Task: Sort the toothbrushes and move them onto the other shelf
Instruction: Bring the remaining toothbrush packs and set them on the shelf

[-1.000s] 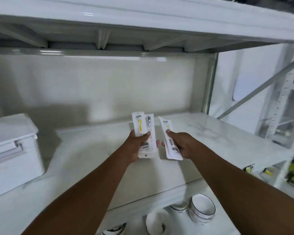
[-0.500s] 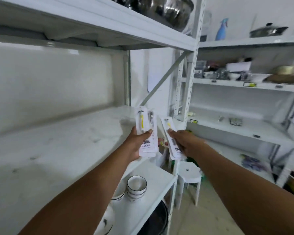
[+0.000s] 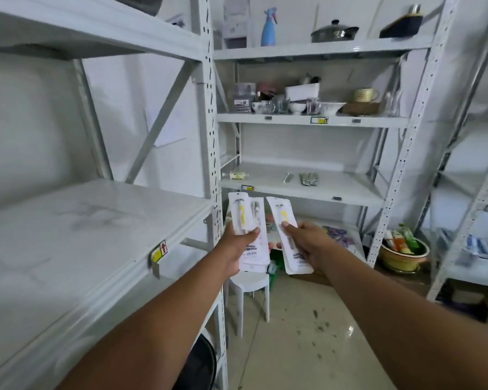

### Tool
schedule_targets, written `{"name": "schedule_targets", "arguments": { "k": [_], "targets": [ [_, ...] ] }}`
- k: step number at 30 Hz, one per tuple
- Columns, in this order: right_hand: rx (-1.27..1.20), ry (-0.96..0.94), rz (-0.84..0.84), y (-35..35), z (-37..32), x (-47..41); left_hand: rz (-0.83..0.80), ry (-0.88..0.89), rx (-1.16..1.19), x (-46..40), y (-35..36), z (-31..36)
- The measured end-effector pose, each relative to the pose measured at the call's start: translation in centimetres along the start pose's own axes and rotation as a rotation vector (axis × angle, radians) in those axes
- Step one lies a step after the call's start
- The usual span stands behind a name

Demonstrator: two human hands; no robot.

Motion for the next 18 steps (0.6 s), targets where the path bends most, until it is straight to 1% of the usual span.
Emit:
{"name": "schedule_targets", "arguments": {
  "k": [4, 8, 13, 18],
  "targets": [
    [0.012, -0.004, 0.027, -4.5, 0.0, -3.0, -0.047, -0.031, 0.004, -4.0, 4.2, -0.1],
    [0.090, -0.013, 0.050, -8.1, -0.6, -5.8, -0.067, -0.033, 0.006, -7.3, 7.5, 0.3],
    [0.046, -0.016, 0.064, -11.3, -1.2, -8.2, -0.068, -0.062, 0.000, -11.1, 9.8, 0.3],
    [0.002, -0.036, 0.077, -13.2, -1.6, -11.6, -0.063, -0.068, -0.046, -15.6, 10.5, 0.4]
  ]
}}
Point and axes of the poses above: each hand's wrist, its own x-axis away from the middle knuckle, its own y-axis out of the palm, z = x × y, the point moved 5 cm from there along -x, towards the middle knuckle, and after that the axes turned 7 degrees about -z, right-handed, at the moved point
